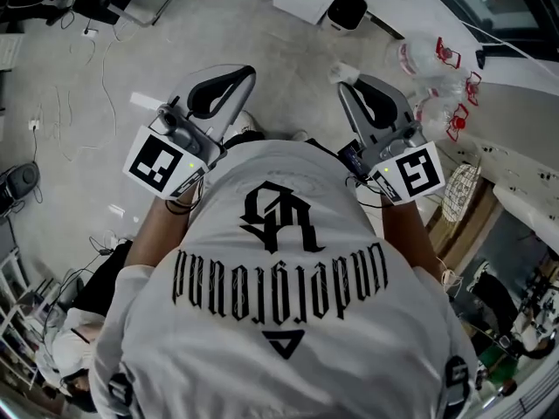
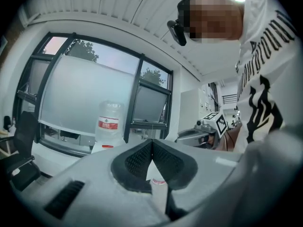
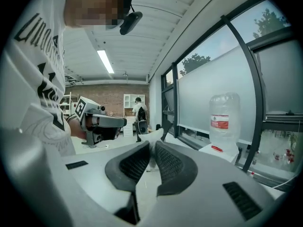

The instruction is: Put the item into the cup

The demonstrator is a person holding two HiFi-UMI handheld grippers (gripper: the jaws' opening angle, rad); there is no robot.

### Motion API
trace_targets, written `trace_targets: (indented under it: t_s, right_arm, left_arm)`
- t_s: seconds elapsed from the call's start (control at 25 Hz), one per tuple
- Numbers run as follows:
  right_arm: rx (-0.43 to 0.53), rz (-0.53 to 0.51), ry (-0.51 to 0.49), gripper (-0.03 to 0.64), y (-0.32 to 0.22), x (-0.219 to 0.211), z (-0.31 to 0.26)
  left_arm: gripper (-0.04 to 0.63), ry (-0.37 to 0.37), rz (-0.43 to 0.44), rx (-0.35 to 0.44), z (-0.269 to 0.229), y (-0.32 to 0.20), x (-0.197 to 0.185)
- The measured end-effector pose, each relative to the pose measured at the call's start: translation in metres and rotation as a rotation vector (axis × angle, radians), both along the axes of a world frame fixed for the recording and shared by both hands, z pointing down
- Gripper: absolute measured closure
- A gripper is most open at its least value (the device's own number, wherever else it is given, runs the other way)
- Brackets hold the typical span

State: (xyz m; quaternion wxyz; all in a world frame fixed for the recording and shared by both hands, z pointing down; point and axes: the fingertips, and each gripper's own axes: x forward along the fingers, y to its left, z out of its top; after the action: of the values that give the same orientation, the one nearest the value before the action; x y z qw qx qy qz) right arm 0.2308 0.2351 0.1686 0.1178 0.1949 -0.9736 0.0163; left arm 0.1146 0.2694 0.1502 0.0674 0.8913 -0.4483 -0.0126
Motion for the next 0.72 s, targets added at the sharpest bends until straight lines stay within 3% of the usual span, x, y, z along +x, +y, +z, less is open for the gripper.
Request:
trace_targets:
  t_s: [0.32,0.72]
  right_arm:
    - [0.011,0.045,0.007,0.569,-0.001,-0.066,-0.008]
    - [-0.006,0.090,0.026,0.569,-0.022,-0.091,-0.005]
  left_arm:
    - [0.580,0.023,0.060,0.011,-0.005,-0.010,-0.062]
    - [0.581,0.044,0.065,0.014,-0.005,-0.030,-0.100]
